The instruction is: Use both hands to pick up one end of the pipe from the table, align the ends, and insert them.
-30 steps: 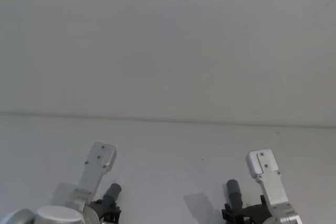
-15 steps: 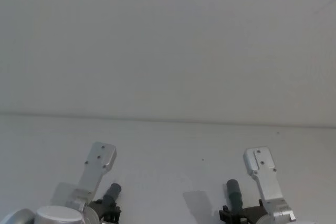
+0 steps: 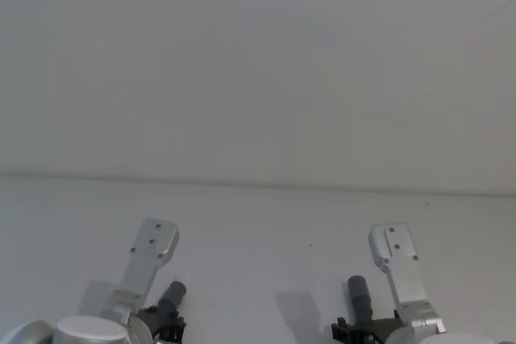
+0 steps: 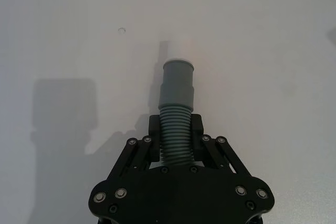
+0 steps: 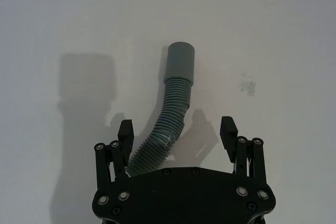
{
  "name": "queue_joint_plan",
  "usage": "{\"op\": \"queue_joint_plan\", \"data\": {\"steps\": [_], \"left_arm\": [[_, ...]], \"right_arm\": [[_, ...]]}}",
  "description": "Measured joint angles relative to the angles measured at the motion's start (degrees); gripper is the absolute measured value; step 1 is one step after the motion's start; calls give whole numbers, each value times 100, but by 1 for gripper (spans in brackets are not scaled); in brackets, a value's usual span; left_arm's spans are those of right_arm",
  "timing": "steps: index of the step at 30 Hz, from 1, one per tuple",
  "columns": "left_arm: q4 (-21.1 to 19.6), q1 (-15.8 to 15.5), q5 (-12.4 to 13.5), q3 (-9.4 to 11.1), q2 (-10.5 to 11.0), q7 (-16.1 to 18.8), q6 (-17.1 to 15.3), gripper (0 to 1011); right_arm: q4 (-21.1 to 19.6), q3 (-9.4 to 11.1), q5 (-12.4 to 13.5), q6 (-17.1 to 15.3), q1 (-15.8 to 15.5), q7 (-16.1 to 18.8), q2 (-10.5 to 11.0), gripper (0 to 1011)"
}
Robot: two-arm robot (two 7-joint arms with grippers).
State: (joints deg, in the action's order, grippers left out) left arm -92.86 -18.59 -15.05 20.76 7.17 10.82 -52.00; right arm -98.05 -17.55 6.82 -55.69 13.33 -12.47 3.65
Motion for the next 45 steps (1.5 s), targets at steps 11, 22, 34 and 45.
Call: {"op": "queue_joint_plan", "data": {"steps": [11,22,34,45], "left_arm": [[0,0,0,0,0,0,0,301],[0,0,0,0,0,0,0,301],[0,0,0,0,0,0,0,301],[0,0,0,0,0,0,0,301]], "right_arm": [[19,43,-17,-107,22,-34,-158,1002],[179,120,-41,-102,75,-57,-297,1002],[437,203,-81,49,197,-73,-401,1002],[574,268,-120,72,254,-85,-471,1002]]}}
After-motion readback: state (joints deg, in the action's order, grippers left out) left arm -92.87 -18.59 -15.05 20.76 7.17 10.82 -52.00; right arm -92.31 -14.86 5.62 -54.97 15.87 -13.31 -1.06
